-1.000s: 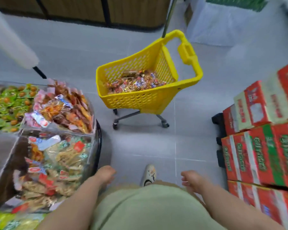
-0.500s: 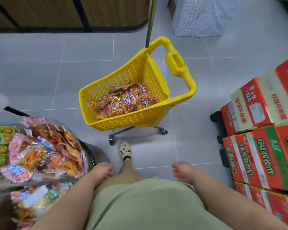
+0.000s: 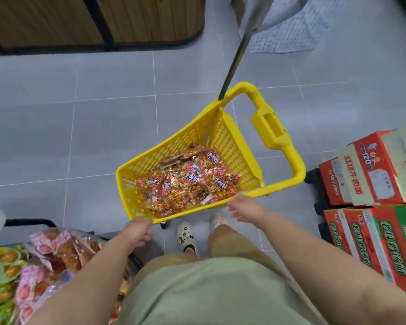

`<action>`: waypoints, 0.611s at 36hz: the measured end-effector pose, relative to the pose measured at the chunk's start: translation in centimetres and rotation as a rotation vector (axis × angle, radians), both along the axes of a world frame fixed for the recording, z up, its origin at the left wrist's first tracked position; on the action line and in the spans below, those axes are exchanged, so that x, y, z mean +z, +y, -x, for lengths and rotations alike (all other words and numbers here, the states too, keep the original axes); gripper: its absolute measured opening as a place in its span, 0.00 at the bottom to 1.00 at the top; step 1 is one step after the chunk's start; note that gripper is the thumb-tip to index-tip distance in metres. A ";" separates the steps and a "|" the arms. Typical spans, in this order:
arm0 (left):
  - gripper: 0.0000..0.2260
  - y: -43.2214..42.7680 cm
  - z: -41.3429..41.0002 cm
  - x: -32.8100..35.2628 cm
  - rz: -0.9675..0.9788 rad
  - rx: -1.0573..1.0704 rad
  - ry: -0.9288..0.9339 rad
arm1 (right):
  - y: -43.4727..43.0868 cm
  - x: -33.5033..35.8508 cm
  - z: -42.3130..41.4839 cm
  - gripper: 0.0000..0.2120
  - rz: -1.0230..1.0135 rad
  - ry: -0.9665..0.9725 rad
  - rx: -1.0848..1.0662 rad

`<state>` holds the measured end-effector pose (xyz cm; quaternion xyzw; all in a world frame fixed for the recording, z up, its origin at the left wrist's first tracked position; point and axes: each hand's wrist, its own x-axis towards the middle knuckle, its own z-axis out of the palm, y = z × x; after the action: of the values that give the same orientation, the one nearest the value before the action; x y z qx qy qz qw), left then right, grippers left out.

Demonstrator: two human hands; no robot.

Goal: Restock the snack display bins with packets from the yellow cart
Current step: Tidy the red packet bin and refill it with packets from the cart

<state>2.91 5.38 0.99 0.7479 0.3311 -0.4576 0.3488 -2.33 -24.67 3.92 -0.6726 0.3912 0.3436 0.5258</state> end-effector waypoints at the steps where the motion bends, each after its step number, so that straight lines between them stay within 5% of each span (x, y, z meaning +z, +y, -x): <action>1: 0.13 -0.3 -0.4 -0.2 0.000 0.015 0.010 | -0.2 0.1 -1.5 0.09 0.001 -0.018 0.019; 9: 0.06 -4.0 -2.9 -2.0 0.004 0.053 0.016 | -2.4 -2.9 -11.0 0.09 0.146 -0.079 0.236; 13: 0.06 -6.1 -3.6 -2.9 -0.051 -0.219 -0.124 | -3.4 -5.0 -12.6 0.09 0.245 -0.033 0.402; 18: 0.25 -8.6 -3.5 -4.5 0.056 -0.490 -0.134 | -3.8 -7.3 -13.3 0.13 0.313 0.001 0.580; 22: 0.24 -9.5 -2.4 -6.6 0.115 -0.579 -0.038 | -3.8 -8.6 -12.8 0.20 0.317 0.021 0.651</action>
<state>5.26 -4.16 -5.62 0.7985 0.0707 -0.5422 0.2517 10.42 -28.45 -4.65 -0.8315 0.2103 0.4351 0.2738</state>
